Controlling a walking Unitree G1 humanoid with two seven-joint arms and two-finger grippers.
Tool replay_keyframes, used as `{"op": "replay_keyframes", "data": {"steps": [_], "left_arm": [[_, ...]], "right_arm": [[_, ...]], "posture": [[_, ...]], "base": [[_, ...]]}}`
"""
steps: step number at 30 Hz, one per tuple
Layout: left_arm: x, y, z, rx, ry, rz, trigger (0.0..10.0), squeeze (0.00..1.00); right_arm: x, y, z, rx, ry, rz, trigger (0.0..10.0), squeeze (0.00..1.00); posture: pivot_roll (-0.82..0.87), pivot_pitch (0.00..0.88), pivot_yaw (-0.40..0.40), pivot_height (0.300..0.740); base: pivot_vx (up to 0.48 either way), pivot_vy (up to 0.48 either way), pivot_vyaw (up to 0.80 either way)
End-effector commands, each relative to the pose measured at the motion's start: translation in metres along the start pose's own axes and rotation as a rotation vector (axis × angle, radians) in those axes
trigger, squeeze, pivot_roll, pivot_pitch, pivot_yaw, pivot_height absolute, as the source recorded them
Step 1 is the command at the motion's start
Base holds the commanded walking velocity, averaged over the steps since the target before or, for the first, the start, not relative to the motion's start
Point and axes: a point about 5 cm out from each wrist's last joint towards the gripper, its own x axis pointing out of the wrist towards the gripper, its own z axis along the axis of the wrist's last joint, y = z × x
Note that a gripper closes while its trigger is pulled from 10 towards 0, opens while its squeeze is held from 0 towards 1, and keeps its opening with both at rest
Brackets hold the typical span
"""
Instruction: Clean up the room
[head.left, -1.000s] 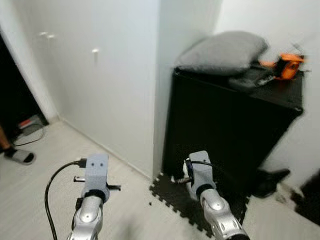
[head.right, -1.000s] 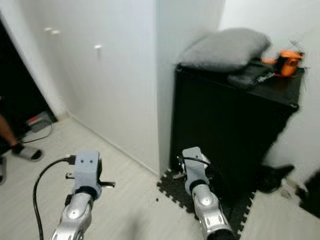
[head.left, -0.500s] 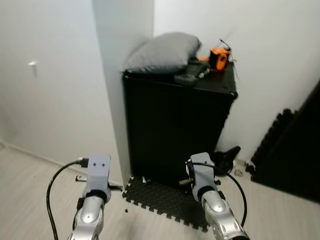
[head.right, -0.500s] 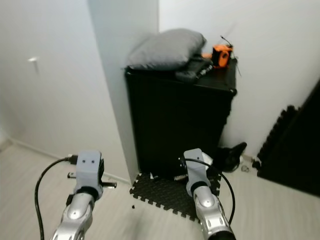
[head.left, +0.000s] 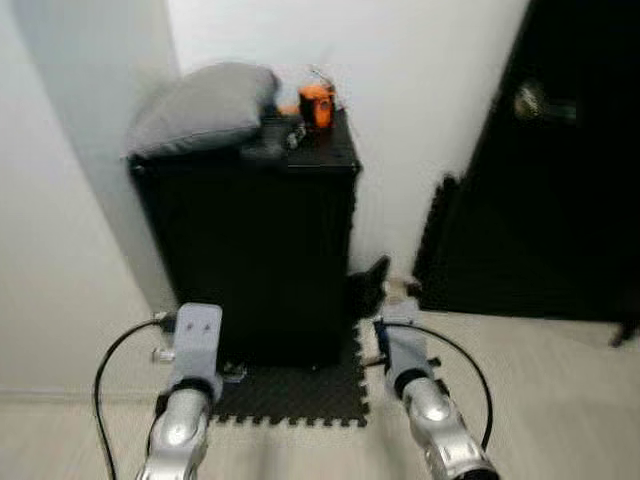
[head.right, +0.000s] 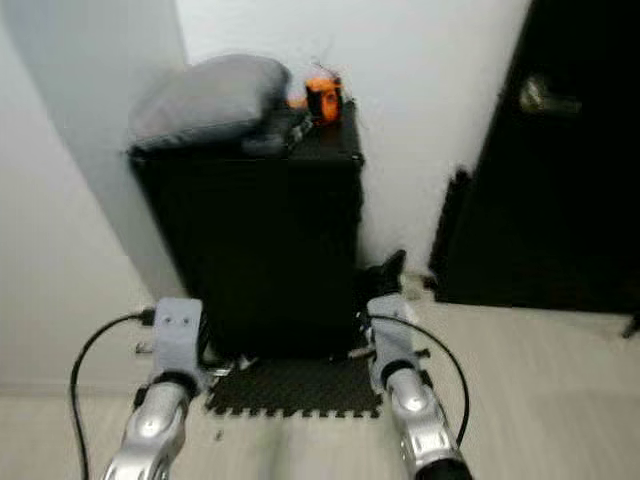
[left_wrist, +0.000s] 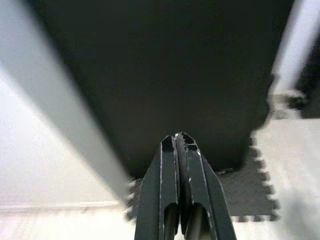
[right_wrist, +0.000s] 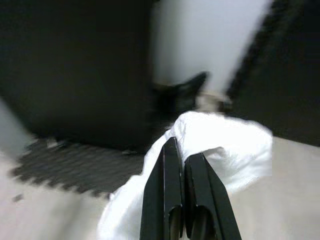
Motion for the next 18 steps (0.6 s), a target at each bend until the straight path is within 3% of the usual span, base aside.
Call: {"op": "replay_keyframes", "data": {"steps": [1, 9, 18], "left_arm": [[-0.0015, 0.0005, -0.0028, 0.005, 0.014, -0.002, 10.0, 0.0], [-0.0027, -0.0004, -0.0039, 0.002, 0.017, -0.003, 10.0, 0.0], [-0.0035, -0.0011, -0.0044, 0.002, 0.016, -0.008, 10.0, 0.0]], "right_arm": [[-0.0003, -0.0001, -0.0029, -0.003, 0.016, -0.01, 10.0, 0.0], [0.0007, -0.0008, -0.0009, 0.088, 0.021, -0.017, 10.0, 0.0], [0.0006, 0.0022, -0.0027, 0.075, 0.034, 0.0, 10.0, 0.0]], "posture": [[-0.01, 0.093, 0.014, 0.74], [-0.02, 0.087, 0.011, 0.74], [-0.02, 0.08, 0.01, 0.74]], "base": [[0.0, 0.0, -0.8], [0.0, 0.0, -0.8], [0.0, 0.0, -0.8]]}}
